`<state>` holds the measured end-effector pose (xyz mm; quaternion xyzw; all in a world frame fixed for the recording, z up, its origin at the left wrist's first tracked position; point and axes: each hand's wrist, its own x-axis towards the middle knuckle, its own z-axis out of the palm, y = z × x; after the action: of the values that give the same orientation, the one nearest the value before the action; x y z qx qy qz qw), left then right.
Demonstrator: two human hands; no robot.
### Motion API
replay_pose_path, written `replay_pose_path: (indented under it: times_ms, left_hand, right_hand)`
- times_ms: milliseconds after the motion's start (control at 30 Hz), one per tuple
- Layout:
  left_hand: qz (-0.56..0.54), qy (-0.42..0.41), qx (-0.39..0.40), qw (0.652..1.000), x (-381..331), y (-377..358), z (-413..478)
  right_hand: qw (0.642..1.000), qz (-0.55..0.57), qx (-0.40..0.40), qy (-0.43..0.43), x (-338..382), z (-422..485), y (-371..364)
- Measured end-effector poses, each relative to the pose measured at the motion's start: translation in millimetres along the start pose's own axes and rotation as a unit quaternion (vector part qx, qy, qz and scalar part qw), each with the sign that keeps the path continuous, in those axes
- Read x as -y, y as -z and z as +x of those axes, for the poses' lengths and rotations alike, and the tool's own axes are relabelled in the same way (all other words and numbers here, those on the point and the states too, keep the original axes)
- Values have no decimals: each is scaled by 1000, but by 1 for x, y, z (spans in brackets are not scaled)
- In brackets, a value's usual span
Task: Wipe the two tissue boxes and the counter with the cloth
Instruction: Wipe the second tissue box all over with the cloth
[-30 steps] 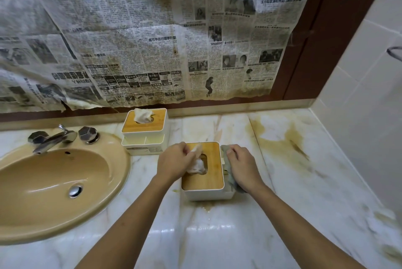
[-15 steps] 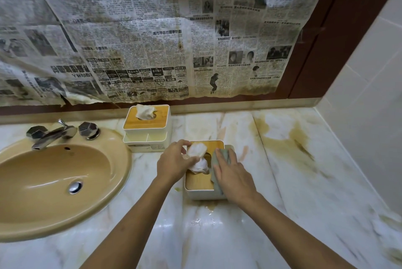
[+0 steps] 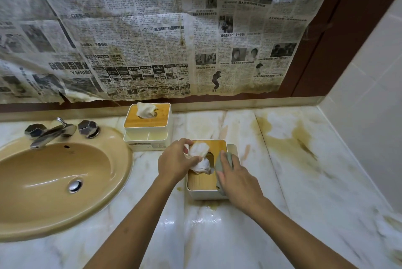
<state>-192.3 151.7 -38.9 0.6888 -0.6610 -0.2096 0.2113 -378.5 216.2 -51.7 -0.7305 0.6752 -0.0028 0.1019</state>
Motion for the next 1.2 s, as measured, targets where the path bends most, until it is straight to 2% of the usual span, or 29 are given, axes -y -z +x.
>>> replay_pose_path:
  times_ms: [267,433,533,600,667,767,867,933,967,1033,1067,1100,1200]
  left_hand:
    - [17,0,-8,1000,0,-2,-1]
    - [33,5,-8,999,-4,-3,-4]
    - [82,-2,2,997,-9,-2,-6]
    - [96,-1,13,995,-13,-2,-6]
    - [84,12,29,996,-16,0,-5]
    - [12,52,48,997,-18,6,-3]
    - [-52,66,-1,996,-26,15,-5]
    - [-124,20,-42,991,-39,25,-10]
    - [-180,-14,-25,983,-48,29,-13]
    - [-285,-83,84,951,-72,38,-22]
    - [-323,-104,137,931,-83,40,-27]
    - [-348,-121,165,915,-93,42,-30]
    - [-382,-154,151,898,-113,49,-32]
  right_hand:
    - [999,46,-19,-10,3,56,23]
    - [999,40,3,11,0,16,9]
    - [998,51,29,37,-13,-6,9]
    - [994,92,41,31,-23,-8,21]
    - [983,180,34,13,-33,-4,36]
    - [930,367,14,-21,-44,1,59]
    - [840,542,2,-26,-49,2,81]
    - [774,633,0,-10,-49,1,93]
    - [746,666,1,5,-48,0,98]
    - [716,697,-1,44,-44,-2,108]
    - [720,691,-11,63,-42,-4,114]
    - [740,667,-35,80,-40,-6,120]
    - [820,543,-145,108,-39,-10,139]
